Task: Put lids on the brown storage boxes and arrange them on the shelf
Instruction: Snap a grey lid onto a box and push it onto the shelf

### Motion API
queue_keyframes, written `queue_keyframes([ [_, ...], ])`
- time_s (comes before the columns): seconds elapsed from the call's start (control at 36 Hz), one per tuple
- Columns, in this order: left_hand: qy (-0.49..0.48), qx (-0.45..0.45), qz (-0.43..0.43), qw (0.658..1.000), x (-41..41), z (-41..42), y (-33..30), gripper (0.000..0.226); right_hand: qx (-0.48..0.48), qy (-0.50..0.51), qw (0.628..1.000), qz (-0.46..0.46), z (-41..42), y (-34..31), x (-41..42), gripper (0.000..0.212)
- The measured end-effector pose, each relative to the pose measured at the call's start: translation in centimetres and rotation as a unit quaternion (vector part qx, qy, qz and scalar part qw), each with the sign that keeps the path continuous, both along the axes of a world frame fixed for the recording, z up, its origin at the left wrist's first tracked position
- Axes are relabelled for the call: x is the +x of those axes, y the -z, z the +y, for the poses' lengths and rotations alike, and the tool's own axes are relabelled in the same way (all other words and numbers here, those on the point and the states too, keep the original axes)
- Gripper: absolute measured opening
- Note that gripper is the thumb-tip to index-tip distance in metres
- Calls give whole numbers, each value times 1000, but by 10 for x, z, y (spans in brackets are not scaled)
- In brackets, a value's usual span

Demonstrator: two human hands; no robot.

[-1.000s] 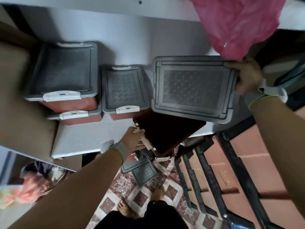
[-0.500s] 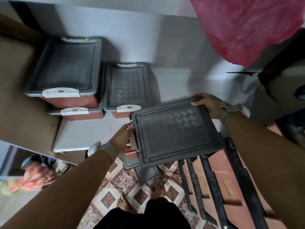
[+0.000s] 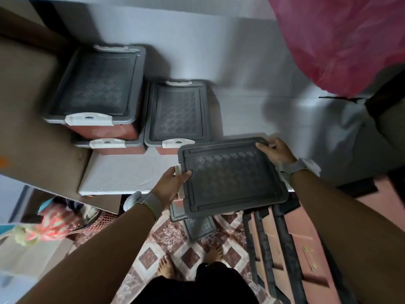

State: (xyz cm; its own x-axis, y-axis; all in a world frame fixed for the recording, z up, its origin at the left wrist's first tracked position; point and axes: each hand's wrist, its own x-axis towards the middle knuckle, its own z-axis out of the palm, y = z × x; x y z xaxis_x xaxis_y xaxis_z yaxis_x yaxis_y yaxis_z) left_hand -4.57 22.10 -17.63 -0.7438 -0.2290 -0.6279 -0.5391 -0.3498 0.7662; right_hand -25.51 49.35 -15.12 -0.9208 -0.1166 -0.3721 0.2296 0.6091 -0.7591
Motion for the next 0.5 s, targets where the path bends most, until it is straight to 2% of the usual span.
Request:
queue_keyframes([
  [0.08,3,18,2,1000,0,0,1,30,-46,28,994,-96,21,5,18,40],
  [0.14,-1,32,-2,999,1,-1,1,29,-69,43,987,-142,31,11,32,49],
  [0.22,11,45,-9,999,4,-4,-1,29,-65,56,987,-135,40,18,52,68],
  [0.31,28,69,-13,997,9,-11,0,30,-79,81,983,-145,41,21,70,54],
  [0.42,45,86,-18,995,19,-20,3,27,-75,93,982,-149,41,21,93,61],
  [0.5,12,61,-21,998,19,-21,4,27,-66,107,985,-122,34,21,105,52],
])
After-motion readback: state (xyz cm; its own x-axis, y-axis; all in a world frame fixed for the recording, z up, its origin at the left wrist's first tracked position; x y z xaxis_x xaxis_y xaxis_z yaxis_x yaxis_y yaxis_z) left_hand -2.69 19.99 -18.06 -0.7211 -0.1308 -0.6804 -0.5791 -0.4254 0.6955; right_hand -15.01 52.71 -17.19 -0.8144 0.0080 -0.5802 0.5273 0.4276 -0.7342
